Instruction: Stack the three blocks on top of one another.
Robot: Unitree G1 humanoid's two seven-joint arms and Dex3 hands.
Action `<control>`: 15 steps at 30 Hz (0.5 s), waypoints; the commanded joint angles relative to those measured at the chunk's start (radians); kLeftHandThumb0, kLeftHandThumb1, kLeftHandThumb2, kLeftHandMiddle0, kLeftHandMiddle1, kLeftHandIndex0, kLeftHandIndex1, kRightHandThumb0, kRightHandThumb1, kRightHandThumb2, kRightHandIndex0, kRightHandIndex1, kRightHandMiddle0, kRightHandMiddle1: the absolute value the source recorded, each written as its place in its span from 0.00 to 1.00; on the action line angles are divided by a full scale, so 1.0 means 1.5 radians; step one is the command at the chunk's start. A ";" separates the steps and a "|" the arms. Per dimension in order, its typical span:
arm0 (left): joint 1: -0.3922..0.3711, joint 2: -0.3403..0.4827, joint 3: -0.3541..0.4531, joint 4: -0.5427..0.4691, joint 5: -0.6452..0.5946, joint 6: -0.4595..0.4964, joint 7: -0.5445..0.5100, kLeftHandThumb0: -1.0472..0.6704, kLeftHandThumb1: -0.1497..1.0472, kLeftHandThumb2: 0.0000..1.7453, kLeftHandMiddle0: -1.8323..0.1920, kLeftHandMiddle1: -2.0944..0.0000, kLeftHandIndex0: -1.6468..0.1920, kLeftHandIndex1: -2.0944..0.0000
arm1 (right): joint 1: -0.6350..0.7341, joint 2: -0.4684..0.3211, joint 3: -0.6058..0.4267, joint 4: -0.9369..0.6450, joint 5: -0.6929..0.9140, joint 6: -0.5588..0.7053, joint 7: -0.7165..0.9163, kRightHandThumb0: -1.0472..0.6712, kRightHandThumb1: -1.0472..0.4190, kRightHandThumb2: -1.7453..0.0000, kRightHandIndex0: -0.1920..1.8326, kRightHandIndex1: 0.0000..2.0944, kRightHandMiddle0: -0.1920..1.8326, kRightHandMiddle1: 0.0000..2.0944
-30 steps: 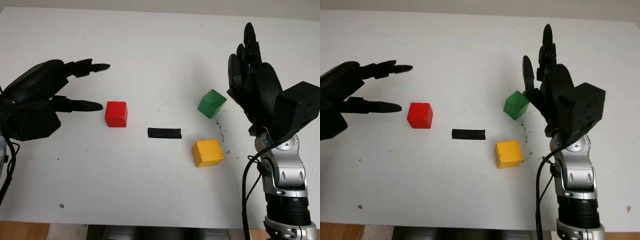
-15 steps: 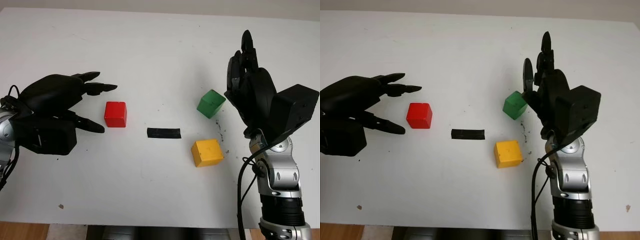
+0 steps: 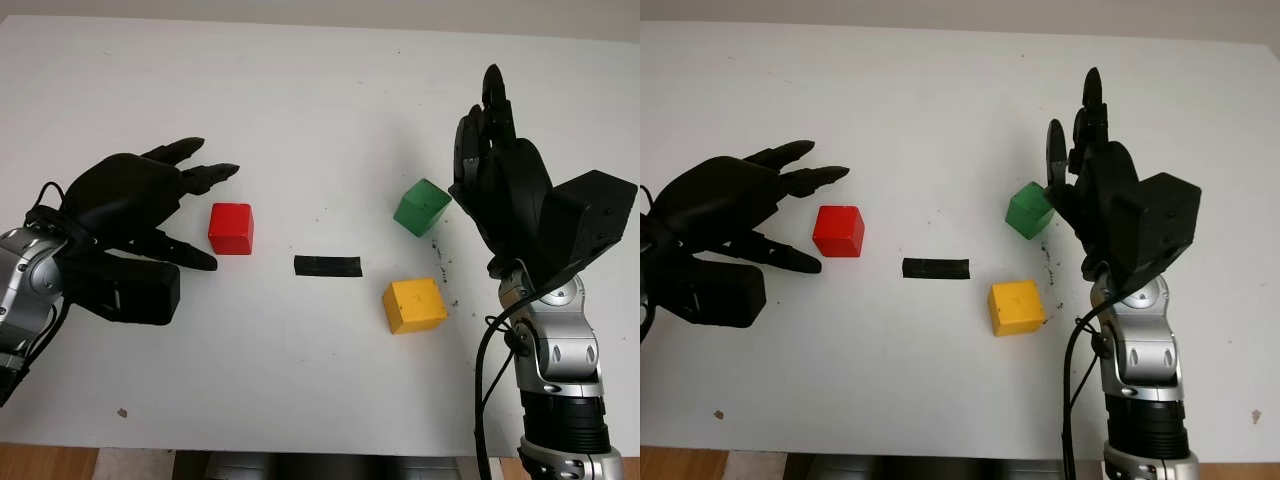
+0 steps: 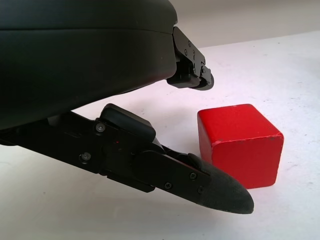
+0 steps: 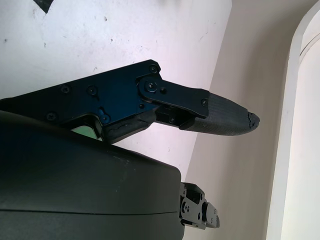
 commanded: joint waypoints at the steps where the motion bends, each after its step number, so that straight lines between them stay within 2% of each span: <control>1: 0.011 -0.004 -0.002 -0.003 -0.006 -0.002 0.008 0.09 0.97 0.03 0.87 0.97 0.71 0.96 | 0.007 0.003 0.000 -0.006 0.001 -0.006 -0.002 0.19 0.00 0.61 0.00 0.00 0.00 0.00; 8: 0.011 -0.013 -0.004 0.011 -0.011 -0.011 0.024 0.11 0.92 0.02 0.85 0.97 0.64 0.92 | 0.008 0.002 0.001 -0.009 0.000 -0.004 -0.001 0.19 0.00 0.60 0.00 0.00 0.00 0.00; 14: 0.010 -0.016 -0.008 0.024 -0.010 -0.013 0.028 0.11 0.92 0.03 0.84 0.97 0.62 0.89 | 0.007 0.003 0.000 -0.010 0.002 -0.001 -0.002 0.19 0.00 0.60 0.00 0.00 0.00 0.00; 15: 0.010 -0.017 -0.009 0.029 -0.009 -0.018 0.034 0.11 0.92 0.03 0.83 0.97 0.63 0.84 | 0.005 0.004 0.000 -0.009 0.002 -0.001 -0.003 0.19 0.00 0.60 0.00 0.00 0.00 0.00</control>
